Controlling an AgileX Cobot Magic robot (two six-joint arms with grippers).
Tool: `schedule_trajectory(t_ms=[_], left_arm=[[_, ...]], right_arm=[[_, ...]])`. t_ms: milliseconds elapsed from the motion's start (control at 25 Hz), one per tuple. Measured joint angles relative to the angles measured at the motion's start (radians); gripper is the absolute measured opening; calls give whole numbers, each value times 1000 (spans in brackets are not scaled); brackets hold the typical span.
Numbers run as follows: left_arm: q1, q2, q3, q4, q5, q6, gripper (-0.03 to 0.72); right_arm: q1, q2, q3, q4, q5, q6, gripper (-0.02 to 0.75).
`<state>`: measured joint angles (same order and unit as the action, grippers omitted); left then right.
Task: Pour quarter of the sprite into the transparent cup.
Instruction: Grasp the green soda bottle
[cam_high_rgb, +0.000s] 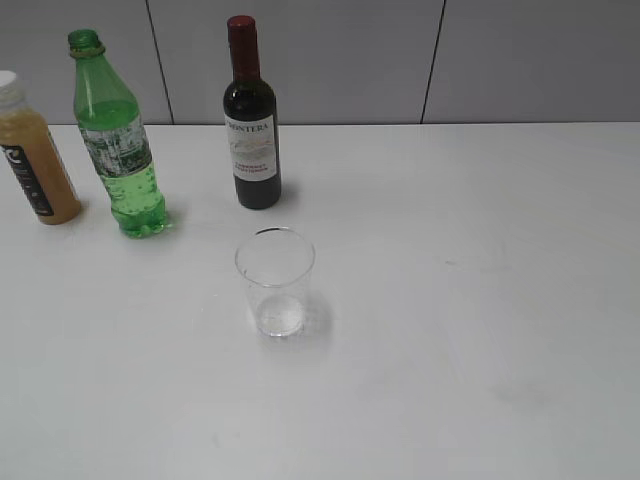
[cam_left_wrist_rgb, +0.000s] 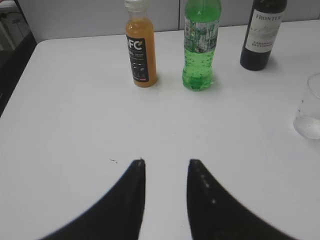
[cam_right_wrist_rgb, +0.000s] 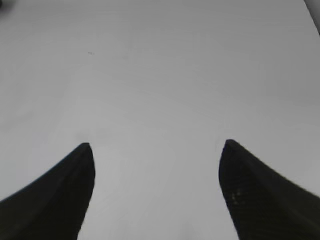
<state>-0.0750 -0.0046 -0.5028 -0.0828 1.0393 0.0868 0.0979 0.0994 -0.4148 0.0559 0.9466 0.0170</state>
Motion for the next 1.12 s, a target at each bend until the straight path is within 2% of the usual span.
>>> schedule_trajectory(t_ms=[240,1120], left_arm=[[0,0,0,0,0,0,228],[0,0,0,-5,0,0,228]], right_arm=[[0,-100,1,0,0,0,594],[0,-102,1,1,0,0,594]])
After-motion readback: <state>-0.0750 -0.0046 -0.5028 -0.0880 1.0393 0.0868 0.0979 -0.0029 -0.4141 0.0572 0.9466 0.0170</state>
